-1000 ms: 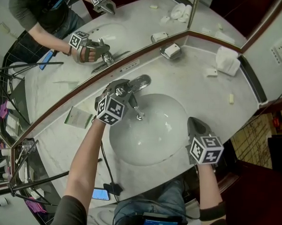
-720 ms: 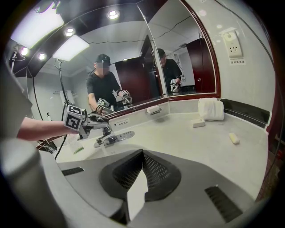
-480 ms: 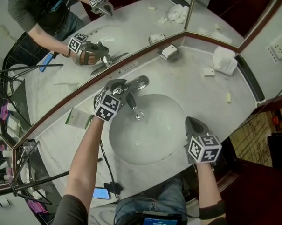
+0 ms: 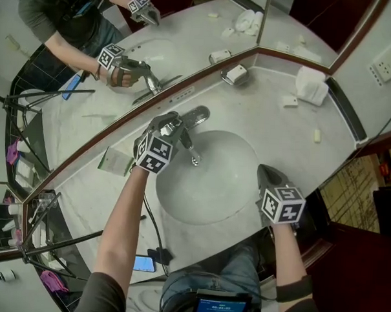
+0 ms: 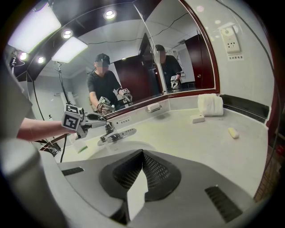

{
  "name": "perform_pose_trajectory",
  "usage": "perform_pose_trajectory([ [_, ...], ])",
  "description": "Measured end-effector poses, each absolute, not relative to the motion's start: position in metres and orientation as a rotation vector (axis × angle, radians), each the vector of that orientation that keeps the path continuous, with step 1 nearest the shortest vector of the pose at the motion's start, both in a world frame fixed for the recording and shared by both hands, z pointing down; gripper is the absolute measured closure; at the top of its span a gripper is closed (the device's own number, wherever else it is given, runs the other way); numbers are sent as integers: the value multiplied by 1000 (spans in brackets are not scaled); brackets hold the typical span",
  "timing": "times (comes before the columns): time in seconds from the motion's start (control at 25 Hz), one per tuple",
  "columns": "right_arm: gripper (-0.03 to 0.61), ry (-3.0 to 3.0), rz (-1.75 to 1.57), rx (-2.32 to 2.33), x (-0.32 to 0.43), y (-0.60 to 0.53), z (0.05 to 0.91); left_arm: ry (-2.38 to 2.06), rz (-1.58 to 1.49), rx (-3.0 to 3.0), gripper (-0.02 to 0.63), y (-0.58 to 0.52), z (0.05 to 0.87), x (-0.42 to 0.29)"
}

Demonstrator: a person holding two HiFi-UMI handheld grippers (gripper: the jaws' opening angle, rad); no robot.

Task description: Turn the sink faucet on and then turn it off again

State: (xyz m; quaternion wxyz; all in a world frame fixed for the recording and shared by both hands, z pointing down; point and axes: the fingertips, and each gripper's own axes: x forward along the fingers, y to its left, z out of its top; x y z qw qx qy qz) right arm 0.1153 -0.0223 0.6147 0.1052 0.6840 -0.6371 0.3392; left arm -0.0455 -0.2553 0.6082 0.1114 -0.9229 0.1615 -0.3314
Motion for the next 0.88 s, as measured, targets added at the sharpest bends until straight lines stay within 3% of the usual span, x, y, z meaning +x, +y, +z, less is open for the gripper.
perform_pose_trajectory([
  [0.28,561,-1880,1008,2010,113,-13,601,501,-975,-2728,522,-226,579,-61],
  [0.52,561,-1882,1001,2011,115,-2,586,616,-910,-2809,612,-200,540,-78],
  [0.88,561,-1864,982,1988,122,16,574,688,-837,-2893,612,-143,483,-97],
])
